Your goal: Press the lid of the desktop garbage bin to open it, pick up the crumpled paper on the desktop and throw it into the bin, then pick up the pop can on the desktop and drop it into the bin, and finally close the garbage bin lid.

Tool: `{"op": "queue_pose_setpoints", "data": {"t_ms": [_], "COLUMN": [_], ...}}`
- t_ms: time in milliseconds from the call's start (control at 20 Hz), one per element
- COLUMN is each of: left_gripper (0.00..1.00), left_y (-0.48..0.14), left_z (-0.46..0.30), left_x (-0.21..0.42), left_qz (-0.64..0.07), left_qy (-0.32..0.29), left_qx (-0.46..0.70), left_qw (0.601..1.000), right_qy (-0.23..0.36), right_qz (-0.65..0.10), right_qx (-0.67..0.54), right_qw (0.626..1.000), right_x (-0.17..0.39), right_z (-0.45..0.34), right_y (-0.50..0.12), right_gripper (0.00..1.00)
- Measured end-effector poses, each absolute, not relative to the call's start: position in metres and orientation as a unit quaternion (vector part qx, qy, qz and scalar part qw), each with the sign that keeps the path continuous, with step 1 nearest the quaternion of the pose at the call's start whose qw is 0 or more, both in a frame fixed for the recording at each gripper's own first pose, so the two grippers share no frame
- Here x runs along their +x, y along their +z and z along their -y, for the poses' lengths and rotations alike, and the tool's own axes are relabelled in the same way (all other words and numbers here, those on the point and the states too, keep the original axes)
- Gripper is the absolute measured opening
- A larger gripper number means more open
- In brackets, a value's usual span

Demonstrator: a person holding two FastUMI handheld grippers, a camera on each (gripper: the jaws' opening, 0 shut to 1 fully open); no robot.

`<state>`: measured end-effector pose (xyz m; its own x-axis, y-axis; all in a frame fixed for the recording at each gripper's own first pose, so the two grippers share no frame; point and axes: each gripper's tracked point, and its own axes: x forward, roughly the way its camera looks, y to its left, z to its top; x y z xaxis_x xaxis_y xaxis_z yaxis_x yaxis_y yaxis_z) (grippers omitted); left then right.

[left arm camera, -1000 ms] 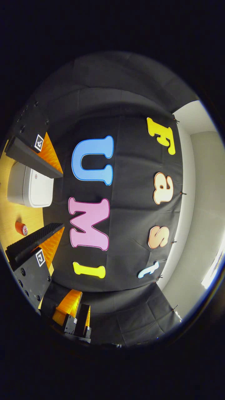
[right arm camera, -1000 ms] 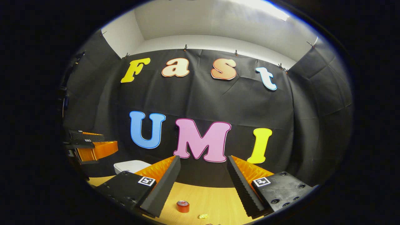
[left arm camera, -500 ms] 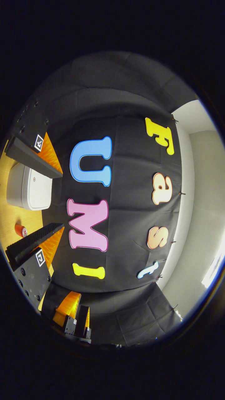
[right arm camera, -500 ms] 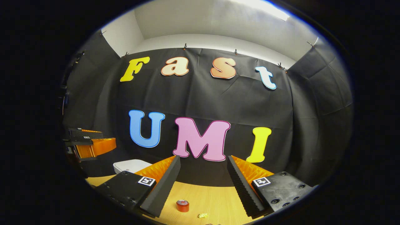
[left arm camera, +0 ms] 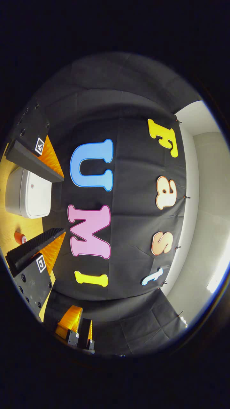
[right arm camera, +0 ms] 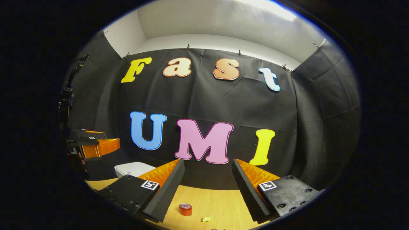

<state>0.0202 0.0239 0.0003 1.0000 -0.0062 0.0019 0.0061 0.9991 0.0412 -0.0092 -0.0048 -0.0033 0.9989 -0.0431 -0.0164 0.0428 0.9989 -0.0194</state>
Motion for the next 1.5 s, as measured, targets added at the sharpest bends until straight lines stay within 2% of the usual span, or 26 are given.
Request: {"op": "queue_pose_setpoints", "data": {"t_ms": [150, 450, 550, 600, 650, 700, 750, 850, 900, 1250, 1500], "left_gripper": [0.96, 0.75, 0.63, 0.52, 0.46, 0.36, 0.32, 0.13, 0.07, 0.06, 0.06], "left_y": [-0.001, -0.022, -0.032, -0.037, -0.044, -0.051, -0.06, -0.078, -0.089, -0.151, -0.181], "left_z": [-0.035, -0.061, -0.075, -0.081, -0.085, -0.091, -0.098, -0.116, -0.117, -0.088, -0.074], "left_x": [0.029, 0.064, 0.077, 0.084, 0.088, 0.094, 0.1, 0.111, 0.118, 0.131, 0.125], "left_qz": [-0.003, -0.034, -0.04, -0.043, -0.049, -0.054, -0.062, -0.081, -0.094, -0.166, -0.201], "left_qy": [0.003, 0.0, 0.012, 0.013, 0.014, 0.015, 0.021, 0.045, 0.043, -0.029, -0.031], "left_qx": [0.02, -0.016, -0.008, -0.005, -0.002, 0.0, 0.003, 0.002, -0.005, 0.026, 0.045], "left_qw": [1.0, 0.999, 0.999, 0.999, 0.999, 0.998, 0.998, 0.996, 0.995, 0.985, 0.978], "right_qy": [-0.024, -0.04, -0.045, -0.048, -0.05, -0.052, -0.054, -0.06, -0.063, -0.092, -0.108], "right_qz": [-0.013, -0.037, -0.044, -0.046, -0.048, -0.051, -0.055, -0.062, -0.064, -0.075, -0.088], "right_qx": [-0.016, -0.015, -0.02, -0.022, -0.022, -0.021, -0.02, -0.02, -0.021, -0.03, -0.015], "right_qw": [0.999, 0.998, 0.998, 0.998, 0.997, 0.997, 0.997, 0.996, 0.996, 0.992, 0.99], "right_x": [-0.011, -0.013, -0.014, -0.014, -0.015, -0.016, -0.017, -0.02, -0.021, -0.034, -0.038], "right_z": [0.007, 0.017, 0.021, 0.024, 0.025, 0.026, 0.028, 0.032, 0.034, 0.051, 0.058], "right_y": [-0.008, -0.023, -0.027, -0.027, -0.029, -0.031, -0.033, -0.037, -0.038, -0.043, -0.053], "right_gripper": [0.97, 0.97, 0.97, 0.97, 0.97, 0.97, 0.97, 0.97, 0.97, 0.97, 0.97]}}
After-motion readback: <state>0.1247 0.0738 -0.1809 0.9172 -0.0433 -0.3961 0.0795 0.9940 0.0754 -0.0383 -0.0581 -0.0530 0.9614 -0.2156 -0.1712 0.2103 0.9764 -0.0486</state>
